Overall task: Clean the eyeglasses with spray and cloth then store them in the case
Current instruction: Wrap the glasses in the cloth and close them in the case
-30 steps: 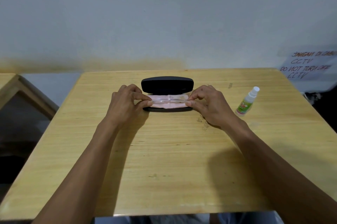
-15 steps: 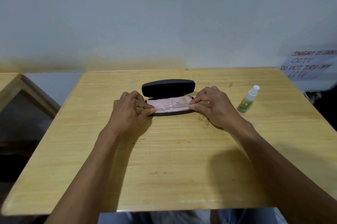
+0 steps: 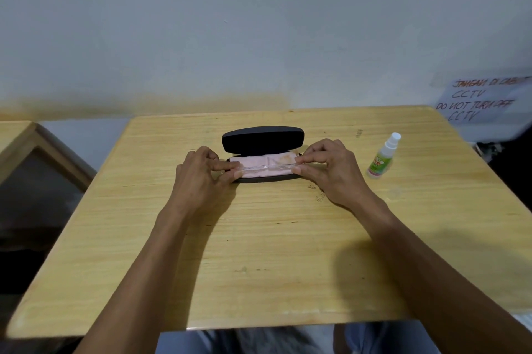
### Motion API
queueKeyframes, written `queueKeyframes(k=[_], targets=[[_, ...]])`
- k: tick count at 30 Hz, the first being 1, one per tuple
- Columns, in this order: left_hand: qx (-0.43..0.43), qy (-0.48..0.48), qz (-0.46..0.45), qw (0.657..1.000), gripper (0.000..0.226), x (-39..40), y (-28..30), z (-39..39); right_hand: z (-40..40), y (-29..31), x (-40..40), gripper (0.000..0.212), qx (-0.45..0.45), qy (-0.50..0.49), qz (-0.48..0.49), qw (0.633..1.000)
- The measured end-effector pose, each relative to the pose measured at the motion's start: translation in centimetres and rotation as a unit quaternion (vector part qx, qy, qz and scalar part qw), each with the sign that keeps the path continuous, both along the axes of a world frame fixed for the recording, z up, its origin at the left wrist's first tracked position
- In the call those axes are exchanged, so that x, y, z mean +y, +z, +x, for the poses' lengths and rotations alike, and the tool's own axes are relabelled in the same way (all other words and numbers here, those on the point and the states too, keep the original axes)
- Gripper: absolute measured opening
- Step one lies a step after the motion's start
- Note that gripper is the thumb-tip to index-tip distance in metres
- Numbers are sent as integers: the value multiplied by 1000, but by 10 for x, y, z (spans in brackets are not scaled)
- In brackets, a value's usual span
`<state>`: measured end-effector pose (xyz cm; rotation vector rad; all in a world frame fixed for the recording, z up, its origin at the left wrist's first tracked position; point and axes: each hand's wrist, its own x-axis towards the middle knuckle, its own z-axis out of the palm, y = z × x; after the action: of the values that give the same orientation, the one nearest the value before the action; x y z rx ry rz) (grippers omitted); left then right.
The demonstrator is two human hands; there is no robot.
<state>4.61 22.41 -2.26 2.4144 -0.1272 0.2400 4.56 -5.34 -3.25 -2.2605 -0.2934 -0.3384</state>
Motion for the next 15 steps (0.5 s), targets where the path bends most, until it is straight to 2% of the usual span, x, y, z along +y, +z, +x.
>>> queueKeyframes(k=[4, 7, 10, 15], targets=[[-47, 37, -21, 998, 38, 0, 9, -8, -7, 7, 1, 29, -1, -17, 31, 999], [-60, 80, -79, 992, 48, 0, 22, -8, -7, 23, 4, 34, 24, -67, 103, 992], [-9, 82, -133, 988, 55, -4, 38, 3, 4, 42, 10, 45, 105, -63, 147, 982], [81, 66, -155, 982, 45, -10, 46, 22, 16, 50, 15, 37, 185, -52, 161, 968]])
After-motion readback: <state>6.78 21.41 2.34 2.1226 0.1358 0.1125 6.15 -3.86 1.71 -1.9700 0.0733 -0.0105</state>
